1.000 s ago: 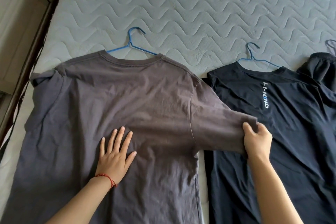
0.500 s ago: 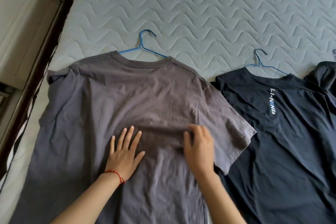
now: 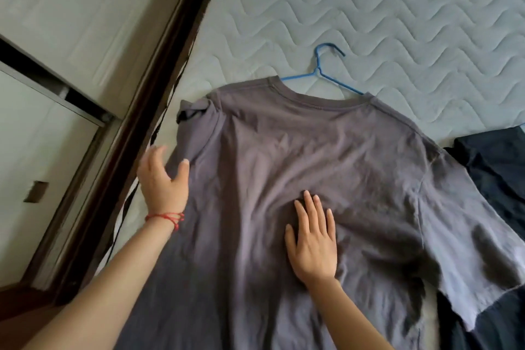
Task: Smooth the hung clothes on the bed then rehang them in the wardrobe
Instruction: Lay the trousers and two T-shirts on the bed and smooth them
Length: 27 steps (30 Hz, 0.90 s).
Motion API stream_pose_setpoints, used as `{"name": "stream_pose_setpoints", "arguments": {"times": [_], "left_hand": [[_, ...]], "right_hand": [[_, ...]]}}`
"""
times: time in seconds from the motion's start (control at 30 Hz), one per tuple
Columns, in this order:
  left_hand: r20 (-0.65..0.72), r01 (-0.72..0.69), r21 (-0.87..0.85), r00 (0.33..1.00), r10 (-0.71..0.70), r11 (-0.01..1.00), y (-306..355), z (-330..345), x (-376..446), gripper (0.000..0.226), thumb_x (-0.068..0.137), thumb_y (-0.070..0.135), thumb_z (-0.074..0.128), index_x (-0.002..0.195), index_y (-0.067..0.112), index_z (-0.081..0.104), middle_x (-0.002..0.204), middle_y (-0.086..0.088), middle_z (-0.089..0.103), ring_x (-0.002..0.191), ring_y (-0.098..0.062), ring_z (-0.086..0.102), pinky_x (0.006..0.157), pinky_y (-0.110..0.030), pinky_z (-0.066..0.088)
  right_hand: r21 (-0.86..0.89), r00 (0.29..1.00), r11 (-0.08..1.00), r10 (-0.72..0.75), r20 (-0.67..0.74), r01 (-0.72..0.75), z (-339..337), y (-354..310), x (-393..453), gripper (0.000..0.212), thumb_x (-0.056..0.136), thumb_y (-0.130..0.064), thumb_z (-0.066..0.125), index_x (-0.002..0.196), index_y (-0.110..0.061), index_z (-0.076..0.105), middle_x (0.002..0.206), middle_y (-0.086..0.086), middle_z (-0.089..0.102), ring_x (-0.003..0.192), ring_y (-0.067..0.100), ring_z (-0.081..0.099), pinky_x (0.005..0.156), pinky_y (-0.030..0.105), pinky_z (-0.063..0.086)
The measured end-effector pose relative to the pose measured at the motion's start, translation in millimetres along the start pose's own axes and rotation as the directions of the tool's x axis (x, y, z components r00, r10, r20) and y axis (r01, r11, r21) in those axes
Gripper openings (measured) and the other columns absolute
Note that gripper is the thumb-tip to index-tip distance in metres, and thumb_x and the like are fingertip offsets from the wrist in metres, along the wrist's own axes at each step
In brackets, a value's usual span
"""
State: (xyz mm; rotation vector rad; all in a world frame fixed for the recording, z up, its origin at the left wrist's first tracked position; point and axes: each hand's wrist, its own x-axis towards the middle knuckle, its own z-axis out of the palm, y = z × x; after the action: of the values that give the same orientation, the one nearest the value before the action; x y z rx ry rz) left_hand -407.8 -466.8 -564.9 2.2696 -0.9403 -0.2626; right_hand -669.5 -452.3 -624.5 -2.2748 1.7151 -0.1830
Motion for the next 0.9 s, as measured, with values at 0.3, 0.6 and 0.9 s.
{"name": "stream_pose_setpoints", "arguments": {"times": [0.3, 0.6, 0.9], "left_hand": [[0.398, 0.249, -0.077, 0.896, -0.199, 0.965, 28.2, 20.2, 50.5, 0.048, 0.082, 0.039, 0.059, 0.099, -0.006, 0.060, 0.105, -0.028, 0.063, 0.102, -0.035, 0.059, 0.083, -0.036, 0.044], [0.267, 0.094, -0.165, 0.963, -0.047, 0.982, 36.9, 32.4, 14.4, 0.023, 0.084, 0.021, 0.060, 0.094, 0.003, 0.070, 0.094, -0.019, 0.069, 0.085, -0.021, 0.065, 0.072, -0.018, 0.040], [0.470, 0.060, -0.205, 0.881, 0.044, 0.977, 34.1, 45.7, 53.0, 0.061, 0.053, 0.028, 0.068, 0.110, 0.005, 0.062, 0.109, -0.018, 0.065, 0.097, -0.028, 0.062, 0.085, -0.033, 0.049]], "right_hand": [[0.004, 0.999, 1.000, 0.023, -0.023, -0.022, 2.7, -3.1, 2.8, 0.048, 0.080, -0.031, 0.041, 0.123, -0.013, 0.051, 0.140, 0.011, 0.048, 0.133, 0.023, 0.031, 0.113, 0.035, 0.010], [-0.009, 0.999, 1.000, 0.021, -0.041, -0.022, 3.4, -1.9, 4.0, 0.048, 0.079, -0.031, 0.042, 0.123, -0.014, 0.050, 0.139, 0.011, 0.050, 0.133, 0.023, 0.032, 0.114, 0.034, 0.010], [0.005, 0.999, 1.000, 0.026, -0.033, -0.026, 4.9, -2.0, 3.5, 0.048, 0.080, -0.031, 0.041, 0.124, -0.015, 0.048, 0.140, 0.010, 0.048, 0.134, 0.023, 0.031, 0.114, 0.035, 0.010]]}}
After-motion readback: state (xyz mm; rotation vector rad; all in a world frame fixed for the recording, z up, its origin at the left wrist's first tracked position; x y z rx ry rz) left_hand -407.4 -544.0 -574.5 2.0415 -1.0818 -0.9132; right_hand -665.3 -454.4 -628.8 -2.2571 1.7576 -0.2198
